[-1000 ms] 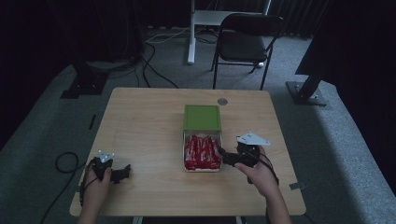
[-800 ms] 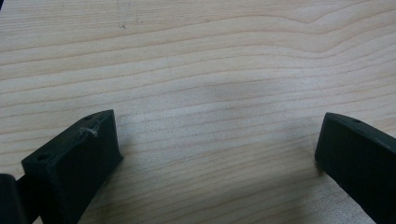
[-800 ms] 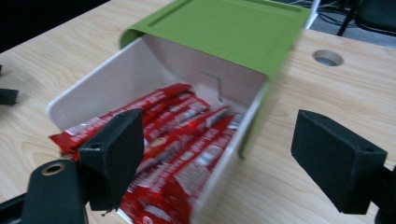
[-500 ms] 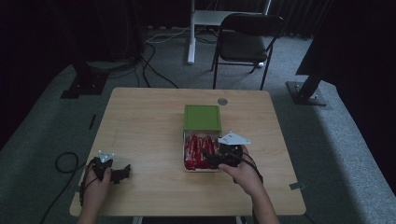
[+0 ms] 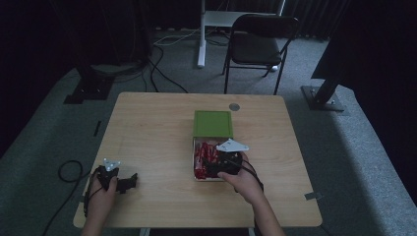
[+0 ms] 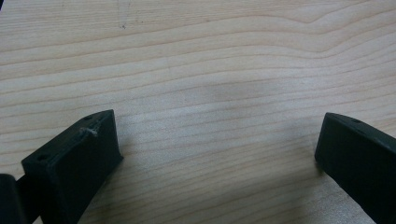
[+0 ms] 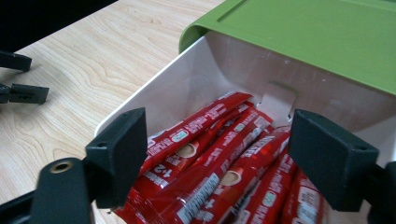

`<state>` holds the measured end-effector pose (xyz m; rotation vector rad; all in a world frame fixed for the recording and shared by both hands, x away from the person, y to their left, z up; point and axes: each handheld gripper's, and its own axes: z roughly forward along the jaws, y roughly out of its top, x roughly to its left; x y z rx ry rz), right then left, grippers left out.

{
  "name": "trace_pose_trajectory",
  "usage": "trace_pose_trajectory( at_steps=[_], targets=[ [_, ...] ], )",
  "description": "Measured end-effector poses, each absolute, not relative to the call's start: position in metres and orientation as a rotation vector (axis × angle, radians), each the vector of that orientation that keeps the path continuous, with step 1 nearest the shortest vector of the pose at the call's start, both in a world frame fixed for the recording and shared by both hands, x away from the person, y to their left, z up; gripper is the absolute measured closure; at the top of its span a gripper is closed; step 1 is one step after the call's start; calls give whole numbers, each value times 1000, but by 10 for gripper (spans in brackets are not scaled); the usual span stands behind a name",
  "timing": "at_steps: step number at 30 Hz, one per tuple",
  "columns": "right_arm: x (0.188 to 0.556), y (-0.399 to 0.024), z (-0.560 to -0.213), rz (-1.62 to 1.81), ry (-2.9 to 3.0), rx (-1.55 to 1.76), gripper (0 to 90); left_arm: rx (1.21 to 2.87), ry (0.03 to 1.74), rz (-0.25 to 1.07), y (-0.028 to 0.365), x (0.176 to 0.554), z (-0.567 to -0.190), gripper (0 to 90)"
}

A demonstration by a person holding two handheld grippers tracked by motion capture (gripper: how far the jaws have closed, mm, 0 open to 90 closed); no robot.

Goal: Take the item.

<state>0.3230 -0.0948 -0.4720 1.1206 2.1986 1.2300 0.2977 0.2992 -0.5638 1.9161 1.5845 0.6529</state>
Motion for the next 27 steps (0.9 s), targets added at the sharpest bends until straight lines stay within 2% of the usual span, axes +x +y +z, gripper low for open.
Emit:
trace_pose_trajectory(
  at_steps=[7,9,14,27],
  targets=[
    [325,-83,-477,1228,2216,1083,238,1915,1584,654,299,298,-564,4],
    [325,-80,-479,1225,2234,1078,308,1914,1584,654,299,298,-564,4],
    [325,-74,-479,1189,2262,1066,373,1914,1584,654,299,298,-564,4],
    [330,-64,-494,1157,2280,1170,414,1915,1584,653,299,298,-564,4]
  ],
)
